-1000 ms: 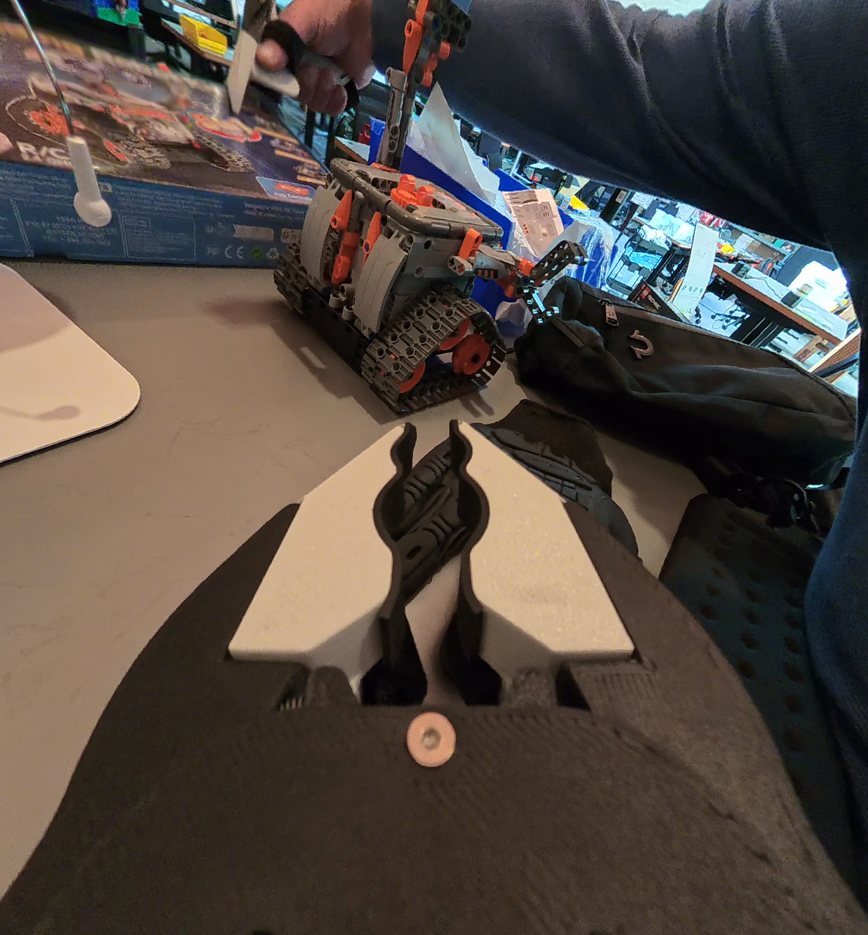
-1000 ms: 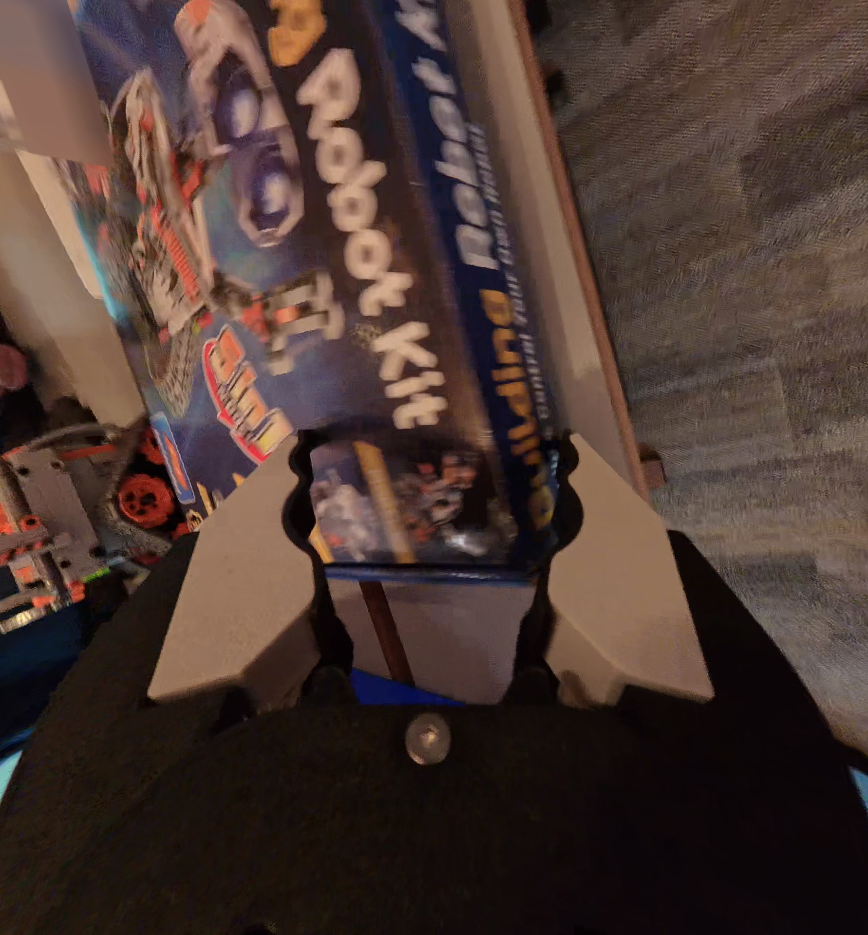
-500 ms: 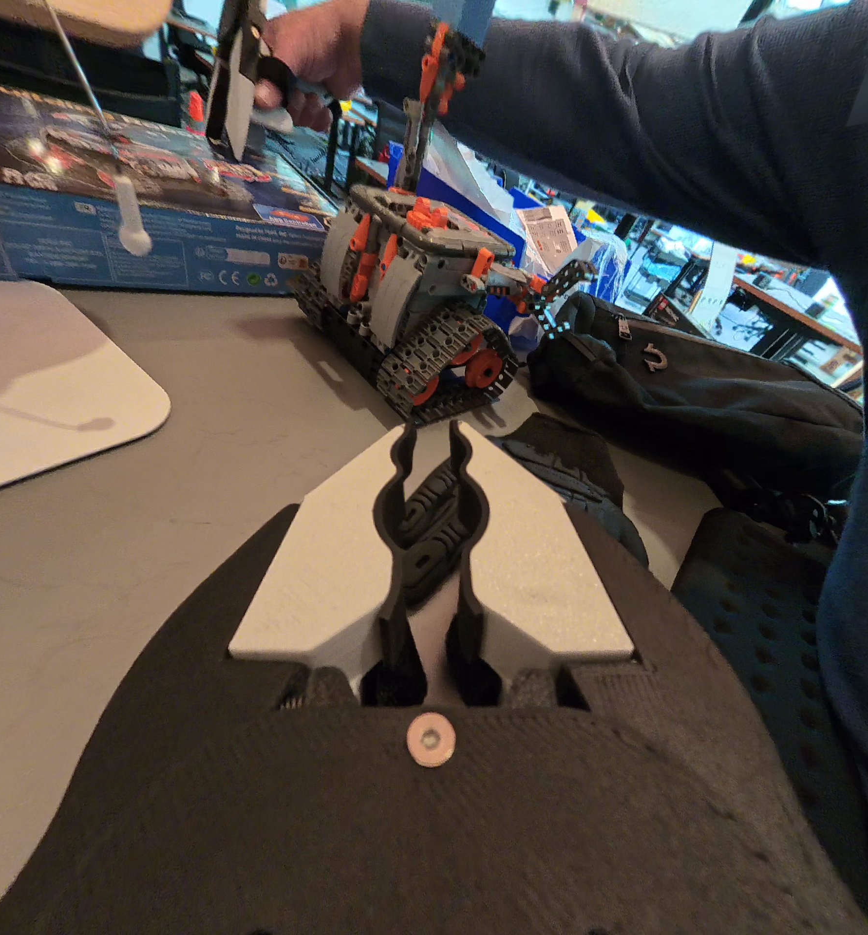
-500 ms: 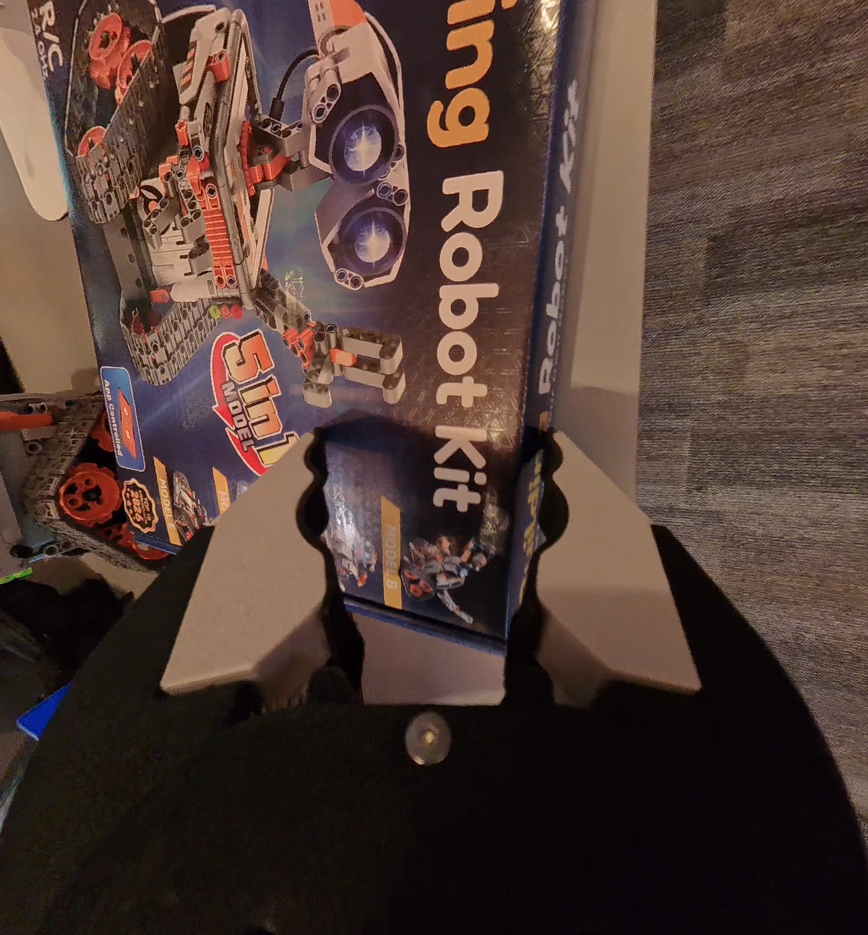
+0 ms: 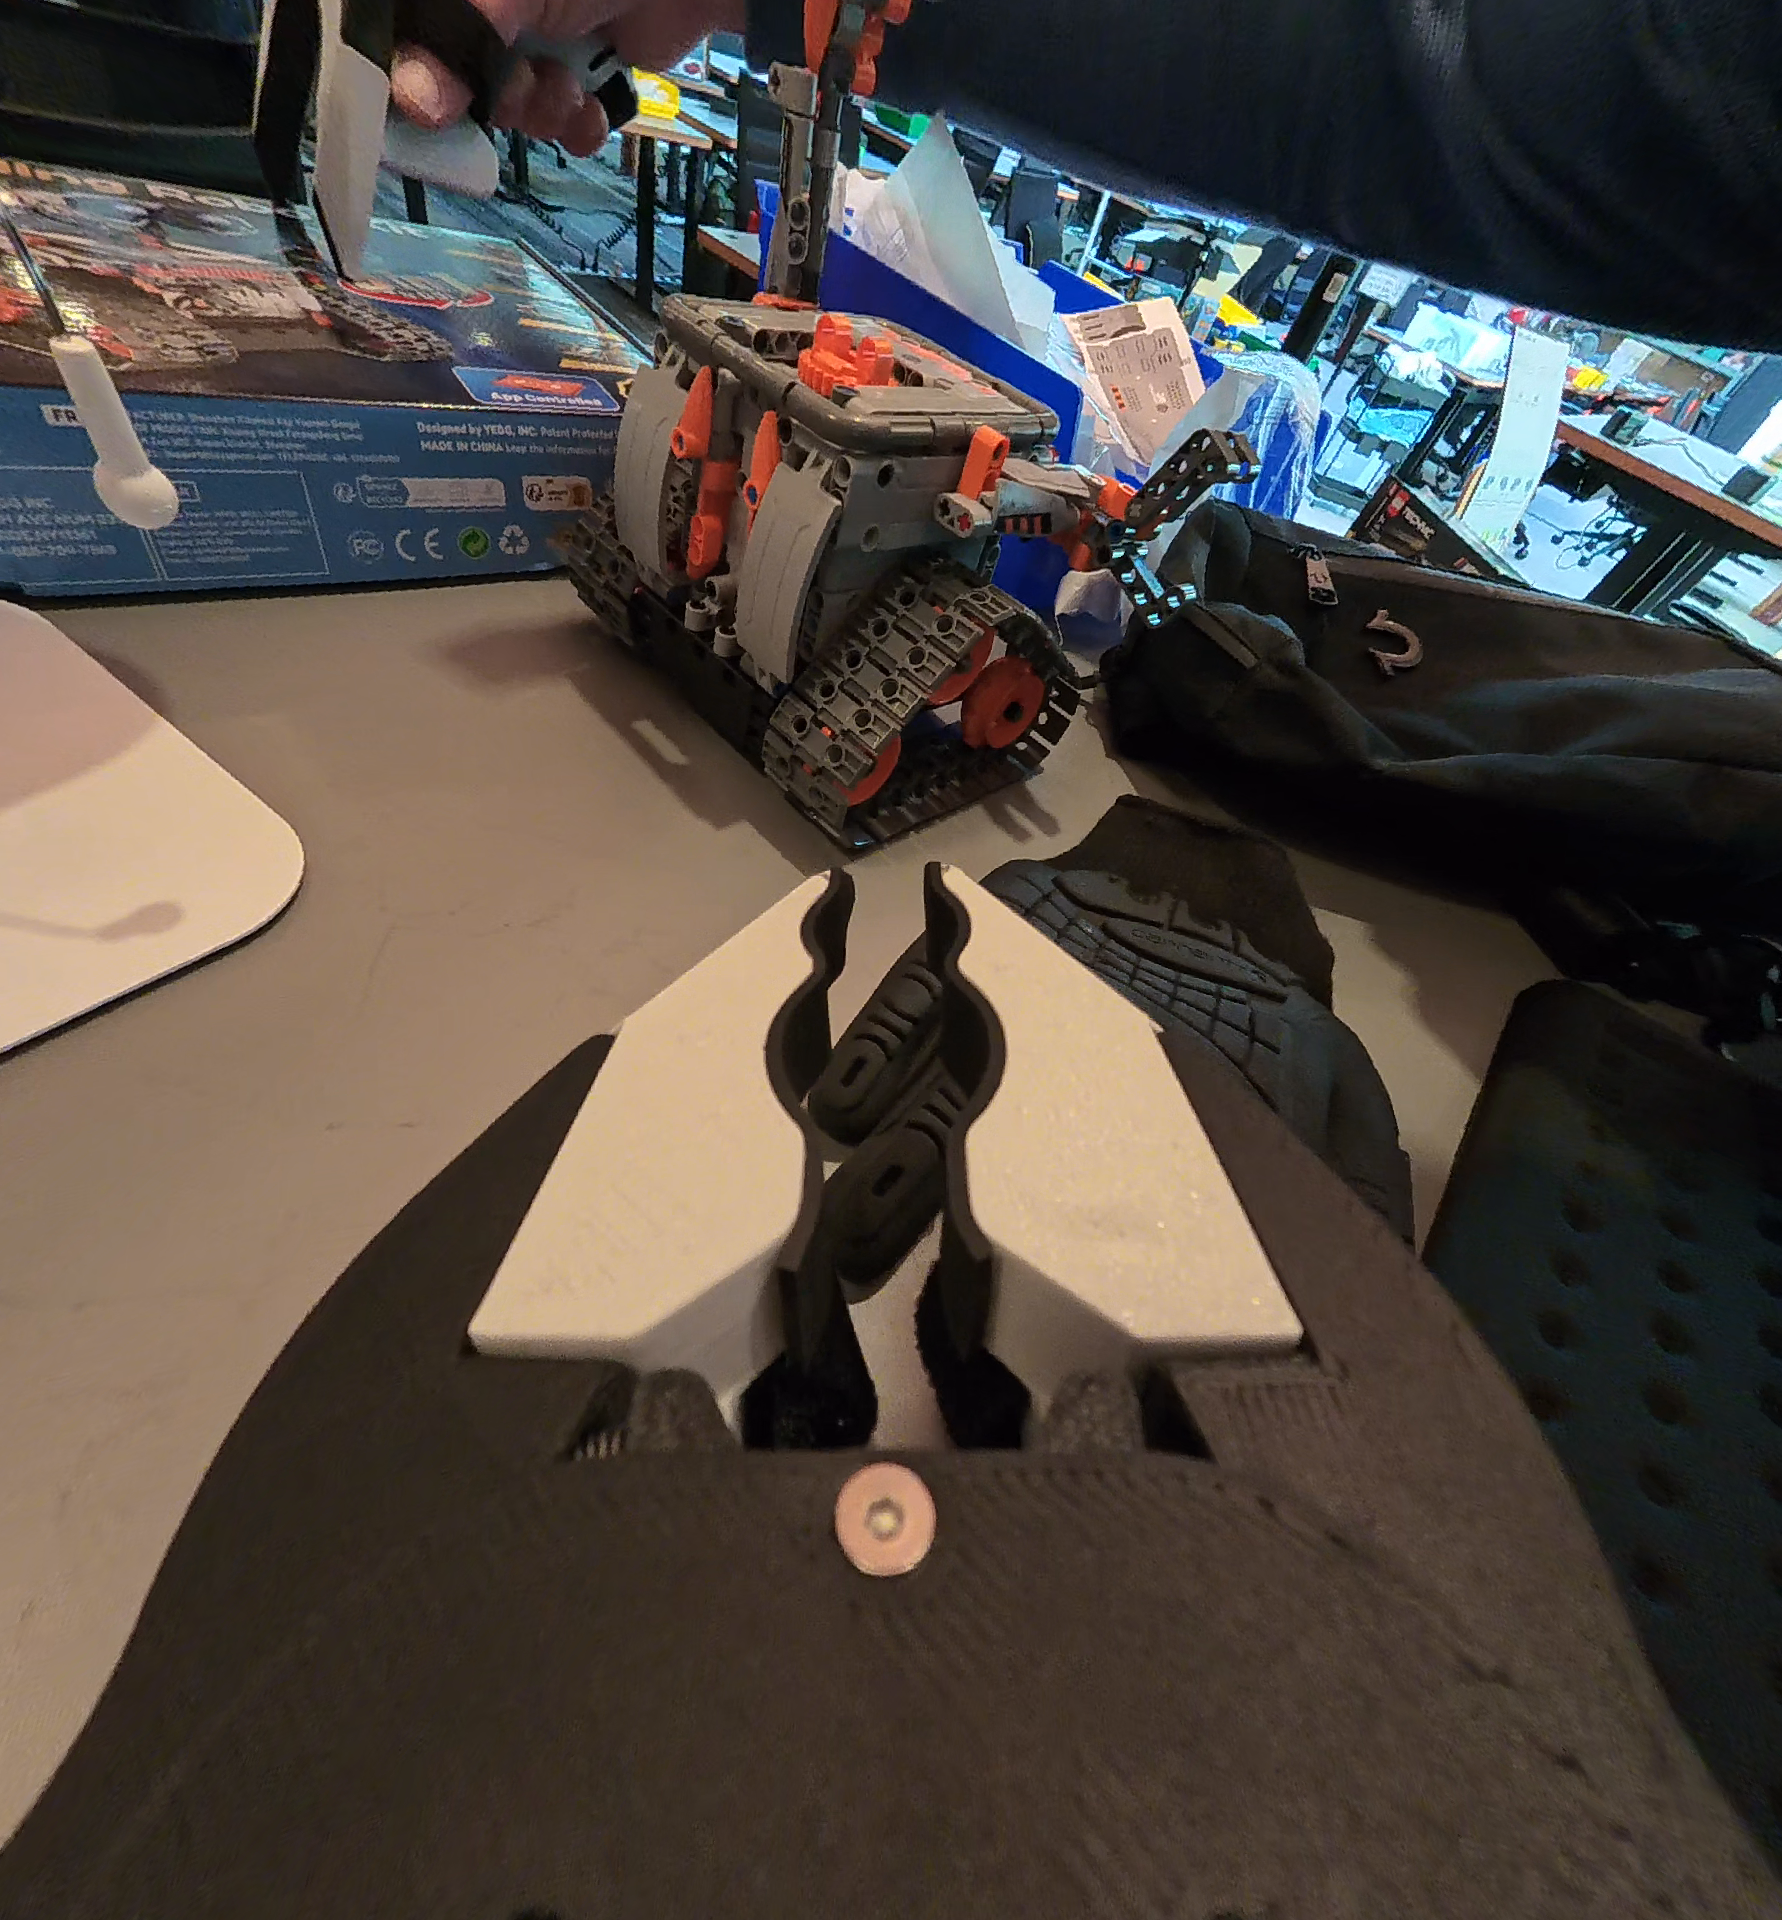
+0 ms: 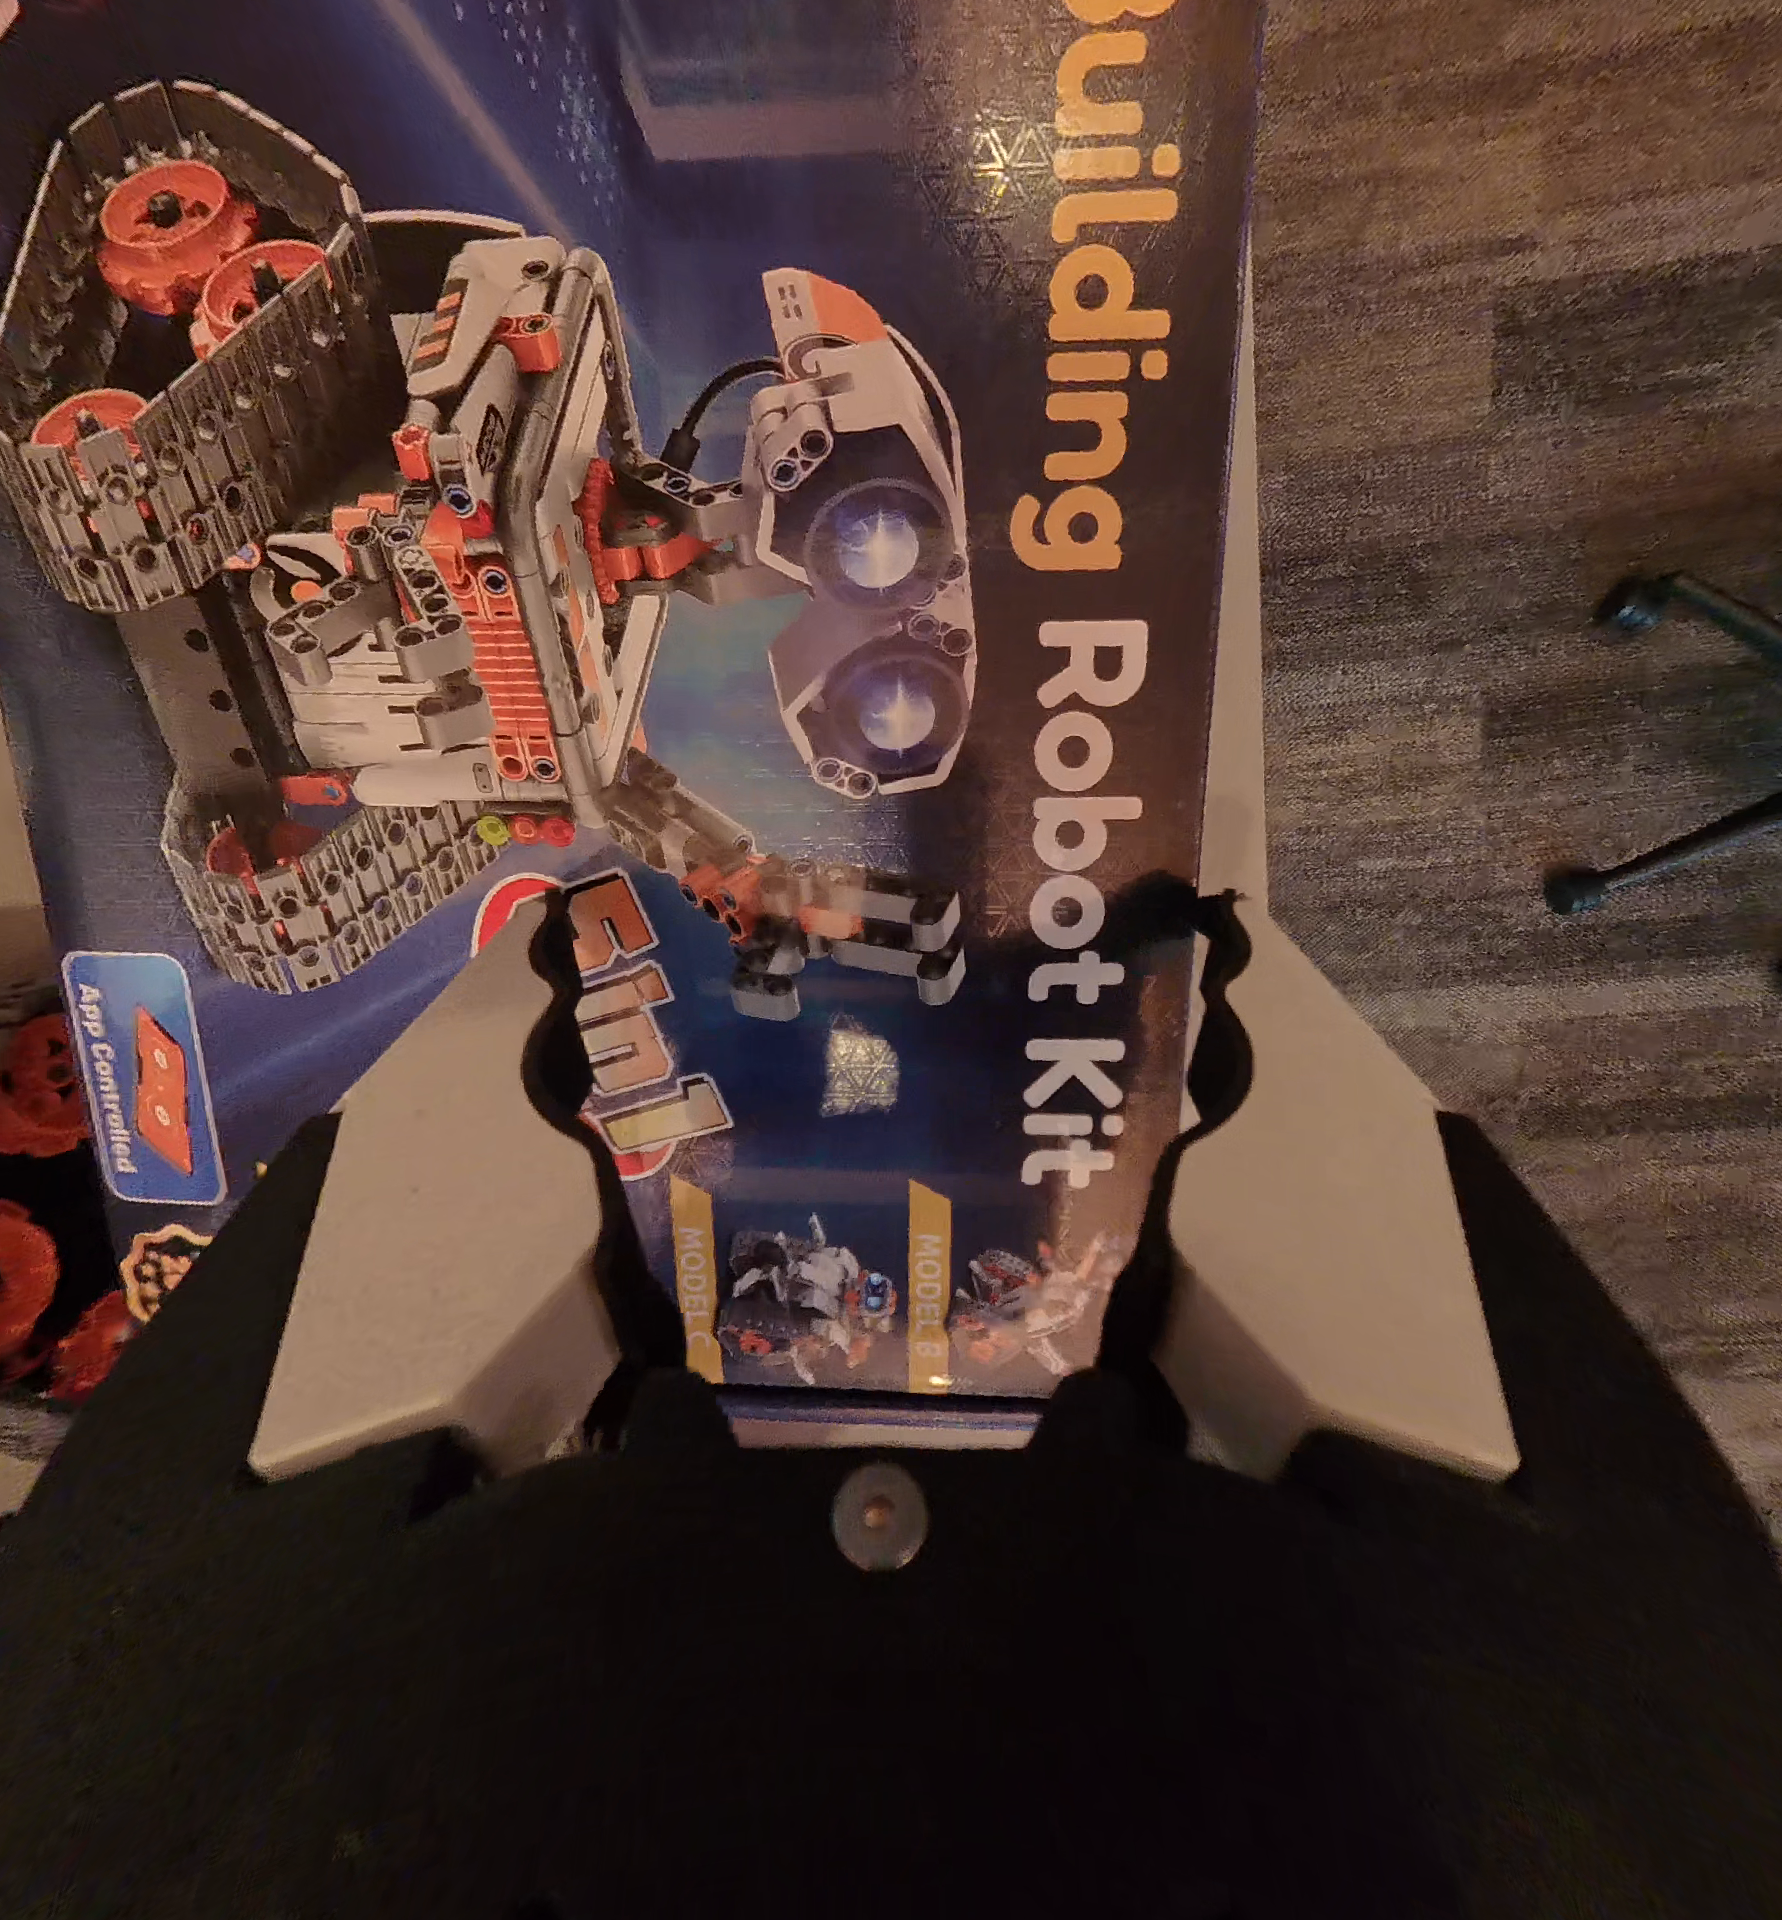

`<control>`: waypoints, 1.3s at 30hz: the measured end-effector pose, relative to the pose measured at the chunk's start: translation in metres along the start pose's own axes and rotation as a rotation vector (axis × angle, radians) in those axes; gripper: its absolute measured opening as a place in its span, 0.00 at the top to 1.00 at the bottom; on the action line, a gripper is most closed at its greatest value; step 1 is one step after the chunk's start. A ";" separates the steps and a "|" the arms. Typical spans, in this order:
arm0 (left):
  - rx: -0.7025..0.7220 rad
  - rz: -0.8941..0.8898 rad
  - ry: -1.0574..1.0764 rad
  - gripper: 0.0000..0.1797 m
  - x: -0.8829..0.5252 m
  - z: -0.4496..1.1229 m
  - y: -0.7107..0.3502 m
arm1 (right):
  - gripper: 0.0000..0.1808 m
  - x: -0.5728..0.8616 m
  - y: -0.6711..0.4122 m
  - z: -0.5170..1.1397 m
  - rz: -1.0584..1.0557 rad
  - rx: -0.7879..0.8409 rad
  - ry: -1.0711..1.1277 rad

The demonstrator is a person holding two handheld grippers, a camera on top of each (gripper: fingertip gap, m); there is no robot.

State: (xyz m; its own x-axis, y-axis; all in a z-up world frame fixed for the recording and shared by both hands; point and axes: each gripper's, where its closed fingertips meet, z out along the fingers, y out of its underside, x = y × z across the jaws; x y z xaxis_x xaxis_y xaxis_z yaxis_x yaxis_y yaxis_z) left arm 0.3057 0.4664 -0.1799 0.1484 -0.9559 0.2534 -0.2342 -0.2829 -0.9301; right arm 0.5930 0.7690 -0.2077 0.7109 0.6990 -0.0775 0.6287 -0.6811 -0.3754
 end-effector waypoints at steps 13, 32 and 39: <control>-0.004 -0.001 -0.010 0.92 -0.001 -0.003 0.003 | 0.53 0.007 0.023 -0.002 -0.047 0.081 -0.189; -0.377 0.398 -0.435 1.00 -0.075 0.100 -0.045 | 0.56 -0.001 0.079 -0.033 -0.014 0.004 -0.092; -0.426 0.388 -0.638 1.00 -0.119 0.114 -0.029 | 0.57 -0.002 0.080 -0.034 -0.030 0.032 -0.079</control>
State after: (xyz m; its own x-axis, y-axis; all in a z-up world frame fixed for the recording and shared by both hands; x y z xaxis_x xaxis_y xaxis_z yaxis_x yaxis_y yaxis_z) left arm 0.4046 0.5975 -0.2132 0.4650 -0.8004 -0.3783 -0.7021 -0.0731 -0.7084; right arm 0.6525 0.7059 -0.2066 0.6643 0.7346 -0.1380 0.6378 -0.6534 -0.4078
